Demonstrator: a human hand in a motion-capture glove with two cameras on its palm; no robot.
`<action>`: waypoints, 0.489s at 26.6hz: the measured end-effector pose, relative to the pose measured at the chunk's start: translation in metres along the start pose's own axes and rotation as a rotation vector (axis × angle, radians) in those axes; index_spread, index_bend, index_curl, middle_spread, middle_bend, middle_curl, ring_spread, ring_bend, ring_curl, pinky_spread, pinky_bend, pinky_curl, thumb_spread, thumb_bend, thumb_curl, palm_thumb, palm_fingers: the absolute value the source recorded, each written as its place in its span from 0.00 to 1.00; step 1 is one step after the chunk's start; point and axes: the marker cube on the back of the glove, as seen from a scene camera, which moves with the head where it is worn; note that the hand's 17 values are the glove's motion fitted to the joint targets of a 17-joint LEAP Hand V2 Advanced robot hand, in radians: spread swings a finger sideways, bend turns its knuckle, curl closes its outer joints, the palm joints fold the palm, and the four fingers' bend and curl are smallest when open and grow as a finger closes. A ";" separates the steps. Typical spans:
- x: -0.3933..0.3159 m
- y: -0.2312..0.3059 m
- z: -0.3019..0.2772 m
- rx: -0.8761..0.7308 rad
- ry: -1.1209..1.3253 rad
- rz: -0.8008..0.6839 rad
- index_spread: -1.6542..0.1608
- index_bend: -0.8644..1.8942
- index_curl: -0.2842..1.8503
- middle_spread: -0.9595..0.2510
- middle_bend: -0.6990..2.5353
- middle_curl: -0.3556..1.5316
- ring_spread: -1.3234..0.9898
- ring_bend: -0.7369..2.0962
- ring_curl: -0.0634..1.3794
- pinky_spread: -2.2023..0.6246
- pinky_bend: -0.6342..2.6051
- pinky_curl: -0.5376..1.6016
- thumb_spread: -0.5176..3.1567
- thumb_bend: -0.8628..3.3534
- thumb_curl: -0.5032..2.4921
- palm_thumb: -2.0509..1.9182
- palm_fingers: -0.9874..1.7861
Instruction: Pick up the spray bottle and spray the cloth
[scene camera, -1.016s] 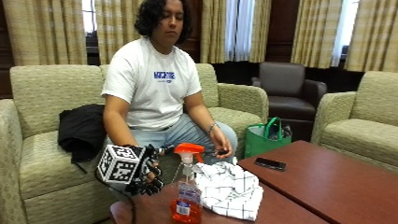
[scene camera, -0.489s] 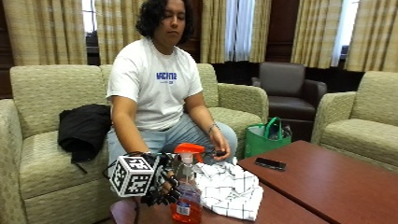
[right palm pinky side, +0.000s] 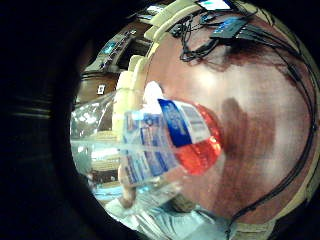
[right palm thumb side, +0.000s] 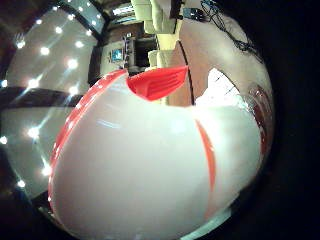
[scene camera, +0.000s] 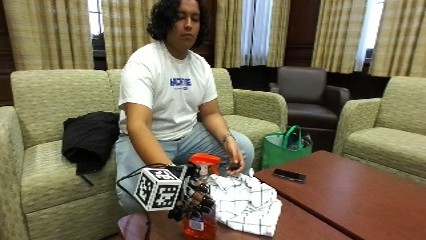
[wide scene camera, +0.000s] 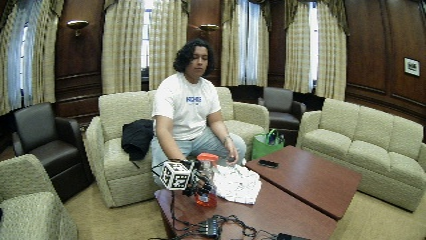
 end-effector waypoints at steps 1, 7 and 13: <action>-0.001 -0.002 0.002 -0.001 -0.001 -0.005 0.68 0.35 0.20 0.73 0.31 0.38 0.56 0.42 0.25 0.85 0.34 0.41 0.35 0.20 0.28 0.68 0.37; -0.003 -0.011 0.009 0.001 -0.002 -0.026 0.67 0.35 0.20 0.69 0.32 0.38 0.53 0.44 0.26 0.84 0.34 0.41 0.36 0.19 0.28 0.67 0.39; -0.010 -0.027 0.017 0.006 -0.016 -0.038 0.66 0.35 0.20 0.67 0.31 0.38 0.51 0.44 0.26 0.83 0.35 0.42 0.36 0.19 0.28 0.66 0.39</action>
